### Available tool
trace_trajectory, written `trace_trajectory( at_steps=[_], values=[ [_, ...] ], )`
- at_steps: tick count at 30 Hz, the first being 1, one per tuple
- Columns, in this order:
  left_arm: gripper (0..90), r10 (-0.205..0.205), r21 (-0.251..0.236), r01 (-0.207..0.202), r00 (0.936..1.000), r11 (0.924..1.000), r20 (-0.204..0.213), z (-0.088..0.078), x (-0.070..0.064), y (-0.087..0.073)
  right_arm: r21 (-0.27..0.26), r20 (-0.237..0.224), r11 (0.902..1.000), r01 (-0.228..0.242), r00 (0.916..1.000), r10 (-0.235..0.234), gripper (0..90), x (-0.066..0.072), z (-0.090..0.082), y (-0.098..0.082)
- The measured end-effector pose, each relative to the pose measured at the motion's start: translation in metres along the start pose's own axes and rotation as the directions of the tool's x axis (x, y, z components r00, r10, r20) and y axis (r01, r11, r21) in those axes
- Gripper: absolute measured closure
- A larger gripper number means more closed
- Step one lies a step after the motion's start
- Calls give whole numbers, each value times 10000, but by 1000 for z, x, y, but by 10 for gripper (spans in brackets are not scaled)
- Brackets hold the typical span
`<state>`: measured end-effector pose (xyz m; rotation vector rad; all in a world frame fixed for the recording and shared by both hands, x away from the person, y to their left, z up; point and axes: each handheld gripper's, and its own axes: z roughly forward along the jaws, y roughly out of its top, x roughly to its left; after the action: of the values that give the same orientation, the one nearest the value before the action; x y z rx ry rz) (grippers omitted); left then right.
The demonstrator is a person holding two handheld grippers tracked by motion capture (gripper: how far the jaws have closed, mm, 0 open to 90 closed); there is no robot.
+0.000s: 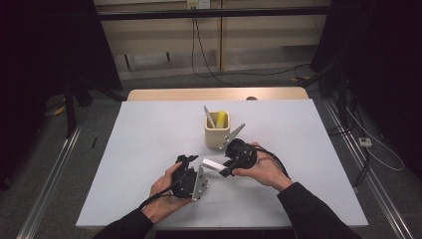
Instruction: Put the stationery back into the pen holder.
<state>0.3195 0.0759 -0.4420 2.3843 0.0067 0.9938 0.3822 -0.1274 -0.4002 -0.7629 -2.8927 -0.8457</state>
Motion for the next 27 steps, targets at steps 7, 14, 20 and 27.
trace_trajectory(
  at_steps=[7, 14, 20, 27],
  values=[
    [302, 702, 43, -701, 9963, 9975, -503, -2, -6, 3, 199, -185, 9997, 122, 9998, -118, 685, 6, 8, 4],
    [402, 1344, 101, -1340, 9891, 9909, -597, 1, -14, 6, 311, -428, 9990, 314, 9986, -300, 685, 9, 12, 7],
    [506, 1927, 396, -1907, 9797, 9808, -553, 1, -18, 9, 412, -479, 9989, 242, 9986, -222, 685, 10, 16, 9],
    [609, 2442, 131, -2438, 9677, 9697, -626, 0, -22, 10, 411, -562, 9988, 275, 9981, -251, 685, 15, 19, 11]
  ],
)
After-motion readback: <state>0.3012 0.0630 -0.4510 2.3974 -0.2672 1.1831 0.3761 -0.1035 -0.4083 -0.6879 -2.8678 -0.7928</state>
